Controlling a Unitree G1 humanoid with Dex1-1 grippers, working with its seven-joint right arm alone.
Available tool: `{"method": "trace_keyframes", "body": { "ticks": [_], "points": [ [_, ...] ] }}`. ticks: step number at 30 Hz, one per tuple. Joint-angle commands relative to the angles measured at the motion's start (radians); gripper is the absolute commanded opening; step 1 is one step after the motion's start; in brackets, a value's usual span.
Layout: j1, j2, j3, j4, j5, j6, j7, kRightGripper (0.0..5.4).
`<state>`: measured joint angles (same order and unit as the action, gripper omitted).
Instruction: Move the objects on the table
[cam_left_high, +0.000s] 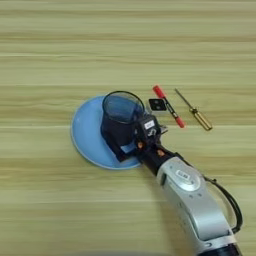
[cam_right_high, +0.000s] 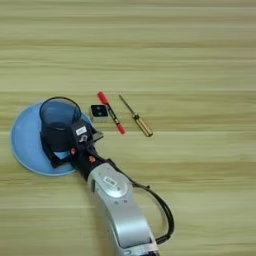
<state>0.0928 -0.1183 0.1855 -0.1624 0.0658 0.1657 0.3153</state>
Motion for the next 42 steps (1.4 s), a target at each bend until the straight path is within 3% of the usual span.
{"method": "trace_keyframes", "body": {
  "ticks": [1, 14, 25, 31, 42],
  "points": [
    [-0.014, -0.022, -0.019, -0.081, 0.001, -0.018, 0.002, 5.35],
    [0.100, -0.111, 0.008, -0.237, -0.016, 0.019, 0.059, 5.35],
    [0.199, -0.178, 0.007, -0.289, -0.011, 0.056, 0.123, 5.35],
    [0.227, -0.189, 0.022, -0.330, 0.010, 0.076, 0.153, 5.35],
    [0.241, -0.216, 0.056, -0.323, -0.035, 0.048, 0.168, 5.35]
  ]
}}
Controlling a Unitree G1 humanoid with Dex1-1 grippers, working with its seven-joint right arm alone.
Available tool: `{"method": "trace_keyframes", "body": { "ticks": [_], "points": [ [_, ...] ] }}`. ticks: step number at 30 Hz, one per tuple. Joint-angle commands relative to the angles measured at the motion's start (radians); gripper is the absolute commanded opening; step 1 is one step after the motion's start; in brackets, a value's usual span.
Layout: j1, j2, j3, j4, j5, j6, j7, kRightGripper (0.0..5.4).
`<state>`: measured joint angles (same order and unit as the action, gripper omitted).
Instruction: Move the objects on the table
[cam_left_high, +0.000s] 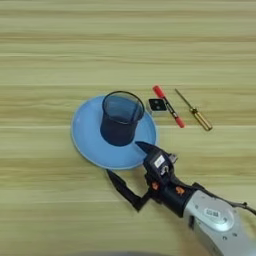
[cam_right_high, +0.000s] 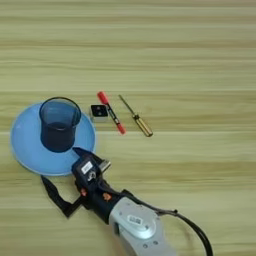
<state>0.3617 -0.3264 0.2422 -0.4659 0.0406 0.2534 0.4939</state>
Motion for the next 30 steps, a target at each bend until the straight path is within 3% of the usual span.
{"method": "trace_keyframes", "body": {
  "ticks": [1, 17, 30],
  "points": [
    [-0.029, -0.010, 0.002, -0.014, -0.020, -0.045, -0.014, 5.35],
    [-0.090, 0.016, 0.012, 0.098, -0.092, -0.103, -0.058, 5.35],
    [-0.124, 0.043, -0.011, 0.113, -0.083, -0.114, -0.081, 5.35]
  ]
}}
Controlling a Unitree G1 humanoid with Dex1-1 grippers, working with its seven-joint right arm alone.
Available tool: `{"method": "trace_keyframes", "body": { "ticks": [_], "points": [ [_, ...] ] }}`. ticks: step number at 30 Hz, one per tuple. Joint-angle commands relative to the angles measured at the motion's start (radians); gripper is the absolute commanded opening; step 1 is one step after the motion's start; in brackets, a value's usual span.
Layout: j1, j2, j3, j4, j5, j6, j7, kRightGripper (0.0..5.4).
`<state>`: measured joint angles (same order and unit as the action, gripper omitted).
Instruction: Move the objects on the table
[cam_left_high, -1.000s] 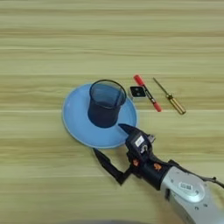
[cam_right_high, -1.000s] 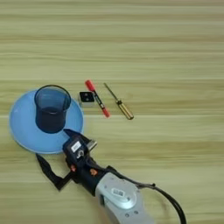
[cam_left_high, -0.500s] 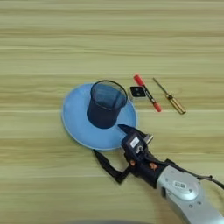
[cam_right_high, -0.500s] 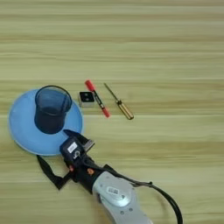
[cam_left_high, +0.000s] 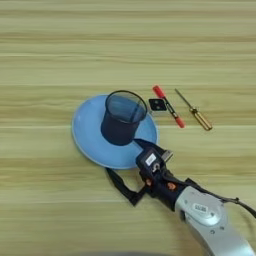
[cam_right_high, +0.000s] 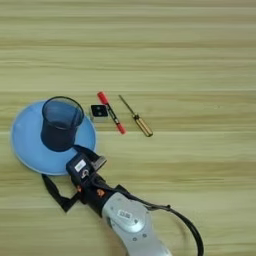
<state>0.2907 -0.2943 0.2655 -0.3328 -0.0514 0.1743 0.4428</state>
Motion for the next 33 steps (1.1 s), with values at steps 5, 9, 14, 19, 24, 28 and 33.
{"method": "trace_keyframes", "body": {
  "ticks": [5, 9, 14, 19, 24, 28, 33],
  "points": [
    [-0.092, 0.018, -0.072, 0.012, 0.013, -0.047, -0.043, 5.35],
    [-0.159, 0.010, -0.119, 0.081, 0.015, -0.065, -0.048, 5.35],
    [-0.217, 0.005, -0.148, 0.144, 0.013, -0.089, -0.039, 5.35],
    [-0.216, 0.008, -0.144, 0.146, 0.013, -0.105, -0.028, 5.35],
    [-0.192, 0.008, -0.137, 0.090, 0.015, -0.102, -0.022, 5.35],
    [-0.154, 0.003, -0.156, 0.013, 0.037, -0.089, -0.020, 5.35],
    [-0.114, -0.010, -0.192, -0.056, 0.061, -0.070, -0.016, 5.35]
  ]
}}
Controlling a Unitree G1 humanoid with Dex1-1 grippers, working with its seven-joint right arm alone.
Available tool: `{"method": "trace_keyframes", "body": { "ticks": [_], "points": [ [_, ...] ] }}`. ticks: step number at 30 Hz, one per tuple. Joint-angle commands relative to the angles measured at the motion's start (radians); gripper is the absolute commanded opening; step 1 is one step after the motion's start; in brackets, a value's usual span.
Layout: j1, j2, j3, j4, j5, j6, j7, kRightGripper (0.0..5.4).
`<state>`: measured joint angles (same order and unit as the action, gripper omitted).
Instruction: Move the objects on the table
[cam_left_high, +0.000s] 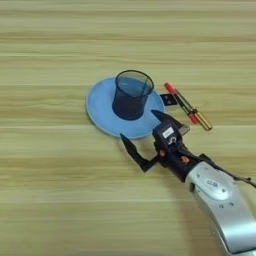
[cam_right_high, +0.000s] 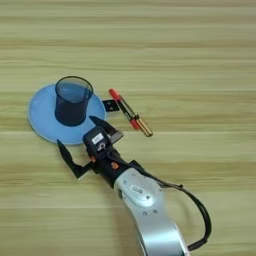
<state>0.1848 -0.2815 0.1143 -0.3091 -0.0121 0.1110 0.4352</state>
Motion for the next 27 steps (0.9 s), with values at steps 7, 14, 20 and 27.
{"method": "trace_keyframes", "body": {
  "ticks": [7, 14, 20, 27],
  "points": [
    [0.019, -0.026, -0.116, -0.096, 0.052, 0.009, -0.022, 5.35],
    [0.012, -0.006, -0.230, -0.067, 0.069, 0.008, -0.089, 5.35],
    [0.010, 0.031, -0.294, -0.017, 0.045, -0.059, -0.183, 5.35],
    [-0.027, 0.061, -0.324, 0.055, -0.018, -0.106, -0.308, 5.35]
  ]
}}
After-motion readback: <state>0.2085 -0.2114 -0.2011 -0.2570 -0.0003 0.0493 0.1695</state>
